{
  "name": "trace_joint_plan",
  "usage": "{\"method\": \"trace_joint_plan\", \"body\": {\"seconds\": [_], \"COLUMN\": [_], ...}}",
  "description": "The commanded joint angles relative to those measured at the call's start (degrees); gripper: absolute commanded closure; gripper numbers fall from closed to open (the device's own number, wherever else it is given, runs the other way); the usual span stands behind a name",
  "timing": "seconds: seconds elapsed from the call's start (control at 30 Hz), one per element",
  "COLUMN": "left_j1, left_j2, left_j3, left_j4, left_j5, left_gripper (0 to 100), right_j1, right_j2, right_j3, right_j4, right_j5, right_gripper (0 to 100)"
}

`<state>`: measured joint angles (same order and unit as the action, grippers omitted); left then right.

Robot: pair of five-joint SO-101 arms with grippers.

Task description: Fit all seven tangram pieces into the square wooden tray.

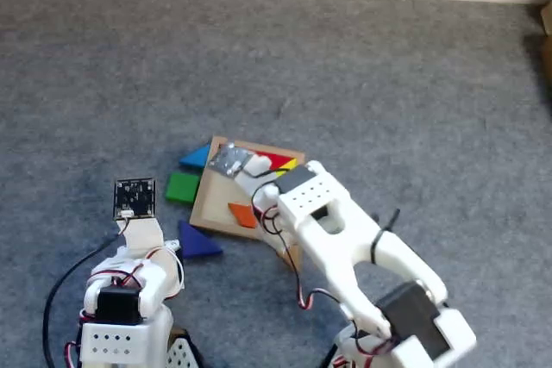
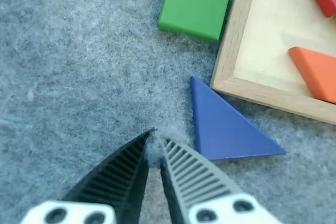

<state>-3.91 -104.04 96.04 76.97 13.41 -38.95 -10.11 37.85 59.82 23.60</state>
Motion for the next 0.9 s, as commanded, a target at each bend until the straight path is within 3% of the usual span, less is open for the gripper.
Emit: {"method": "trace_joint_plan", "body": {"seconds": [0.0,0.17,0.37,0.67,0.87], "left_j1": [-0.5,-0.5,-0.5,-0.5,-0.5], "left_j2": [-0.6,-0.6,-0.6,-0.6,-0.6], "left_j3": [1.2,1.2,1.2,1.2,1.2], "left_j4": [0.3,0.3,0.3,0.3,0.3], "left_j5": [-0.1,-0.1,-0.1,-0.1,-0.1], "left_gripper": [100,100,100,100,100], "right_j1": [1.4,1.5,1.5,1.3,-3.6], "right_j2": [-10.1,-18.9,-20.0,-20.1,-20.0], "right_j3": [-3.0,-0.7,7.1,20.0,23.6], "right_j4": [0.6,2.9,3.6,-12.5,-15.4], "right_j5": [-4.3,-8.5,-18.1,-24.8,-24.8], "right_gripper": [99.5,96.7,79.1,78.9,78.9]}}
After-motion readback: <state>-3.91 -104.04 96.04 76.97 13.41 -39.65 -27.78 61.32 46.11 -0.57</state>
